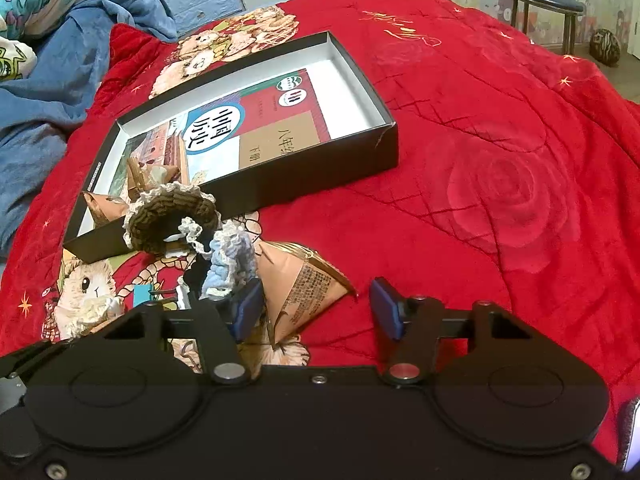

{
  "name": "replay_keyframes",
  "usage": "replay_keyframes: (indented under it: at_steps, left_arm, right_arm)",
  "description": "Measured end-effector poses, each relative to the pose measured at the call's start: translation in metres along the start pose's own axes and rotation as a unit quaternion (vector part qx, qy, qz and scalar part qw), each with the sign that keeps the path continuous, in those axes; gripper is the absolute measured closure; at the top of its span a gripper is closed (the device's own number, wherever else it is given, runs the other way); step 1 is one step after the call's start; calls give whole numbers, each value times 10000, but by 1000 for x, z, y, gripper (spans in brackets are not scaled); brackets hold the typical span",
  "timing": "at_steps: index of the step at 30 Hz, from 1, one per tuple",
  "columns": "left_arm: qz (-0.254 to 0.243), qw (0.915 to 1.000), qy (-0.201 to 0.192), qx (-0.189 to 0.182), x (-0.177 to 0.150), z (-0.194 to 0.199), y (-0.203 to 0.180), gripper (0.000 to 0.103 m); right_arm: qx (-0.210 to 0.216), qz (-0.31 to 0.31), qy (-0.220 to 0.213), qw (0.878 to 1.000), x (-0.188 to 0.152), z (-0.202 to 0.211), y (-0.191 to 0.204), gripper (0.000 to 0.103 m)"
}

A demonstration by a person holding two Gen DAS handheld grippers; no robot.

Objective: Organize objects
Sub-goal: 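Grasp a brown paper packet with the left tool while the right tool grasps another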

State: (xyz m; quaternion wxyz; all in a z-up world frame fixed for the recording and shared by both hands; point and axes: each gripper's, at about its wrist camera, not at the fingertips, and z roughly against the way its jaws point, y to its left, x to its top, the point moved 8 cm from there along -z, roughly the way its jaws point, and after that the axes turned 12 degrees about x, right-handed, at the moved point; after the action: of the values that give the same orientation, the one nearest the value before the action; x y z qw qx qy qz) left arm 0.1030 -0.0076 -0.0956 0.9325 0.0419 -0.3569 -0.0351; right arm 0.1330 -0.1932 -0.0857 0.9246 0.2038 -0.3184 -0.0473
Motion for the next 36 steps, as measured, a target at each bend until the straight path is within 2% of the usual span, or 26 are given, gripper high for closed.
replay_keyframes:
  at_steps: [2, 3, 8, 25, 36]
  left_arm:
    - [30, 10000, 1, -2, 1, 0, 1, 57]
    - [44, 10000, 0, 10, 1, -1, 1, 58]
    - [20, 10000, -5, 26, 1, -1, 1, 59]
    - [-4, 10000, -44, -30, 3, 4, -1, 64]
    - [-6, 9999, -74, -95, 4, 7, -2, 65]
  right_arm:
    - [-55, 49, 17, 10000, 0, -1, 0, 53]
    - [-83, 97, 23, 9999, -1, -1, 1, 56]
    - [-137, 148, 21, 9998, -1, 0, 2, 59]
    - [-146, -16, 81, 9999, -1, 6, -3, 60]
    - [-239, 14, -53, 9997, 0, 11, -3, 60]
